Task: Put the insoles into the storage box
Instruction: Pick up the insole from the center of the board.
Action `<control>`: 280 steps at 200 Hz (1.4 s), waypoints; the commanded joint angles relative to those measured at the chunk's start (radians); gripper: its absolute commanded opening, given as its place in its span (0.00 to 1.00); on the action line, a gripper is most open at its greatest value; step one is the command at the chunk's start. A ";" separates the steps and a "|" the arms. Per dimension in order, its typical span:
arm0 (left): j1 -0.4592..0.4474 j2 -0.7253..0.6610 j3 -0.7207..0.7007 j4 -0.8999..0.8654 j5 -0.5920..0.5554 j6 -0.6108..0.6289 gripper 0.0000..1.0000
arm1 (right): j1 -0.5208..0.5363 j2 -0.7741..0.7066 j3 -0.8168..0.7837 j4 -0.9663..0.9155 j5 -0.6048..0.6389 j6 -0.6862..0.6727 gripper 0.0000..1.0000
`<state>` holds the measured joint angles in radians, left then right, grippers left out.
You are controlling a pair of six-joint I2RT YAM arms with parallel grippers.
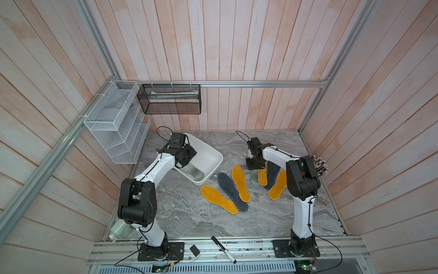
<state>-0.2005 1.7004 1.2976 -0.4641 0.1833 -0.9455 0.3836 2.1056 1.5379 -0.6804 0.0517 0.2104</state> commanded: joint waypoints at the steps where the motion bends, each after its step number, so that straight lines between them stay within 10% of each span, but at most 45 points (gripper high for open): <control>1: -0.003 0.007 0.022 0.000 0.009 0.015 0.51 | -0.003 0.083 -0.071 -0.024 -0.072 -0.009 0.03; 193: -0.035 0.074 0.101 0.069 0.038 -0.050 0.51 | -0.162 -0.323 -0.352 0.411 -0.622 -0.103 0.00; 280: -0.147 0.238 0.379 0.065 0.099 -0.054 0.53 | -0.117 -0.398 -0.332 0.423 -0.603 -0.154 0.00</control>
<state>-0.3145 1.8893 1.5913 -0.4137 0.2443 -0.9966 0.2314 1.7248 1.1809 -0.2535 -0.5663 0.1017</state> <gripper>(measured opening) 0.526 0.045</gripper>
